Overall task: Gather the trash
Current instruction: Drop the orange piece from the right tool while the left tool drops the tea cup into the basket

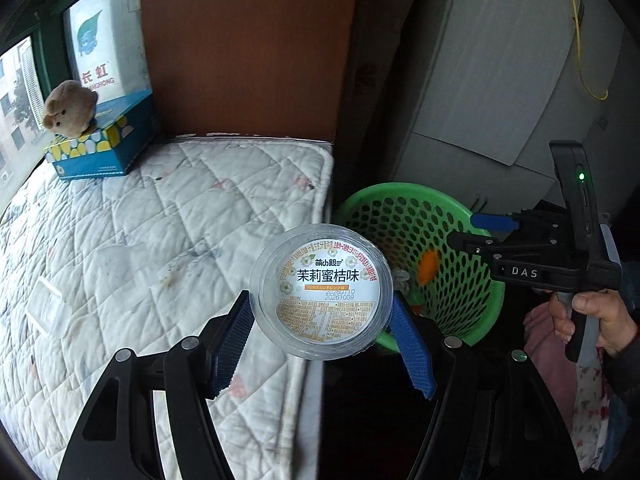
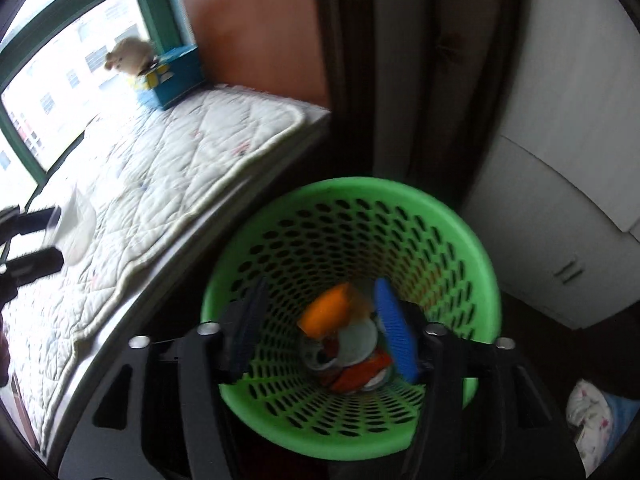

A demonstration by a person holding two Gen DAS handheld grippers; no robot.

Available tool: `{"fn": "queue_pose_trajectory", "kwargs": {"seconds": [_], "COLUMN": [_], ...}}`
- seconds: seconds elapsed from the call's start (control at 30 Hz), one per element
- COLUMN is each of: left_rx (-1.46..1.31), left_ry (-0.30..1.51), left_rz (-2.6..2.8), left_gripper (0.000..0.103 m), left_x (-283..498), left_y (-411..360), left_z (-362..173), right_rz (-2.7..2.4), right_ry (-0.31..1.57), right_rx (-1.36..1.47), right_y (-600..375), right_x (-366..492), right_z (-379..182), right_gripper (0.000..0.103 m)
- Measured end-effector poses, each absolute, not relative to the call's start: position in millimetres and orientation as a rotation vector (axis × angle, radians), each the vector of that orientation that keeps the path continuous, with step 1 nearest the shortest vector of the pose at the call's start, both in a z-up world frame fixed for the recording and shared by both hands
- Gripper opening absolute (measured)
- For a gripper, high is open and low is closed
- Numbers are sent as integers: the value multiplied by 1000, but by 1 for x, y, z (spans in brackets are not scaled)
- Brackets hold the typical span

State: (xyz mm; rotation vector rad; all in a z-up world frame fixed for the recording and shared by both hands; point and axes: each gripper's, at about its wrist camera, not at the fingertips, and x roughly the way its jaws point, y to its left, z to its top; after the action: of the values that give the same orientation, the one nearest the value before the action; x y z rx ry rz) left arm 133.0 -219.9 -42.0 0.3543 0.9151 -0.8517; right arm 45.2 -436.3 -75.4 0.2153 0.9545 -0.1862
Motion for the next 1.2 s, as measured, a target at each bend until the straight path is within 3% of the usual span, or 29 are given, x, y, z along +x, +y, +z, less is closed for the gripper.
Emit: {"fn": "queue_pose_trajectory", "kwargs": {"seconds": [0.77, 0.9, 1.2], "left_rx": [400, 390, 369], "left_ry": [1035, 1038, 1025], "left_rz": [-939, -945, -919], "left_gripper": [66, 77, 77], "left_x": [107, 104, 108], "left_y": [-317, -320, -306], "left_z": [-79, -80, -73], "right_rz": [-255, -255, -237], "right_ry": [856, 851, 843], "right_rx": [298, 307, 308], "right_y": [-483, -486, -478], "right_x": [-8, -11, -9], "right_z": [-49, -48, -43], "right_gripper": [66, 67, 70]}}
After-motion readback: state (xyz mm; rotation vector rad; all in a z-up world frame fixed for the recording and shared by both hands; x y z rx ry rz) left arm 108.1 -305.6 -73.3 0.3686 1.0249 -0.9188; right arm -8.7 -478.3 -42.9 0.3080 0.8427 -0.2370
